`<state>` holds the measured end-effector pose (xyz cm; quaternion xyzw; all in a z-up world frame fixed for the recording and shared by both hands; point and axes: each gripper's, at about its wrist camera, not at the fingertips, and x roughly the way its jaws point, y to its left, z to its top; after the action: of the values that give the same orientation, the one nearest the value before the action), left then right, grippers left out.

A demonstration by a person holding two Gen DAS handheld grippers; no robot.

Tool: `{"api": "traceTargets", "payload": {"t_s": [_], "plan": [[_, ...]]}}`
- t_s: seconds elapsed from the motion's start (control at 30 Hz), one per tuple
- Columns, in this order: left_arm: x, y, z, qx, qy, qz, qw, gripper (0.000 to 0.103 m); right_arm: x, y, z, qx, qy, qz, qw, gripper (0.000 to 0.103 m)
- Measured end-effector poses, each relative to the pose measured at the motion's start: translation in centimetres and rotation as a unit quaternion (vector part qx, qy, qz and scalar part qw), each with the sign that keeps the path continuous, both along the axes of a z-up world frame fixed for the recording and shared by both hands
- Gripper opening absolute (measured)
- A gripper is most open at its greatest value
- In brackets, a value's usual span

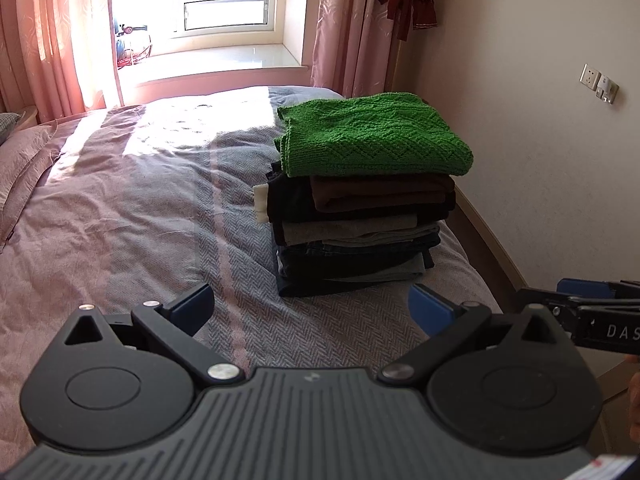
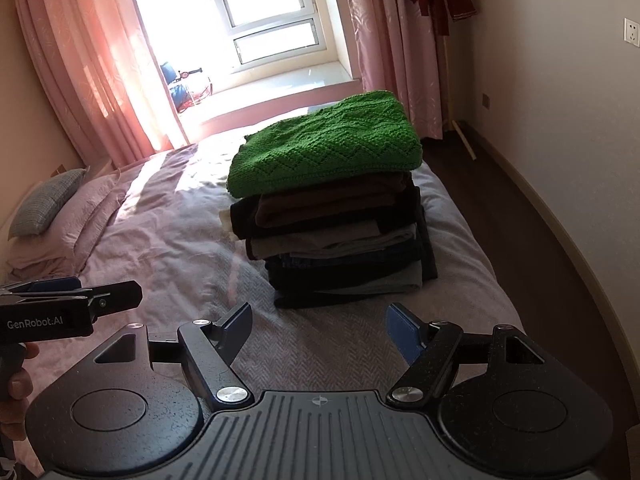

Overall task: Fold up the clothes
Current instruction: 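Pull both grippers back from the clothes stack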

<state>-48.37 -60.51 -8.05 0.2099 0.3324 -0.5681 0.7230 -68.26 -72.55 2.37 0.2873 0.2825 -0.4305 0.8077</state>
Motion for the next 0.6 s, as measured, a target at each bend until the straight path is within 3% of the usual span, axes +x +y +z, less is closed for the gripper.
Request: {"api": "traceTargets", "payload": {"t_s": [0.6], "plan": [[-0.2,-0.4,-1.4,0.019,0.001,-0.008,0.9998,0.102,0.5,0.0,-0.7,0.007,0.007,0.0,1.0,0.071]]}}
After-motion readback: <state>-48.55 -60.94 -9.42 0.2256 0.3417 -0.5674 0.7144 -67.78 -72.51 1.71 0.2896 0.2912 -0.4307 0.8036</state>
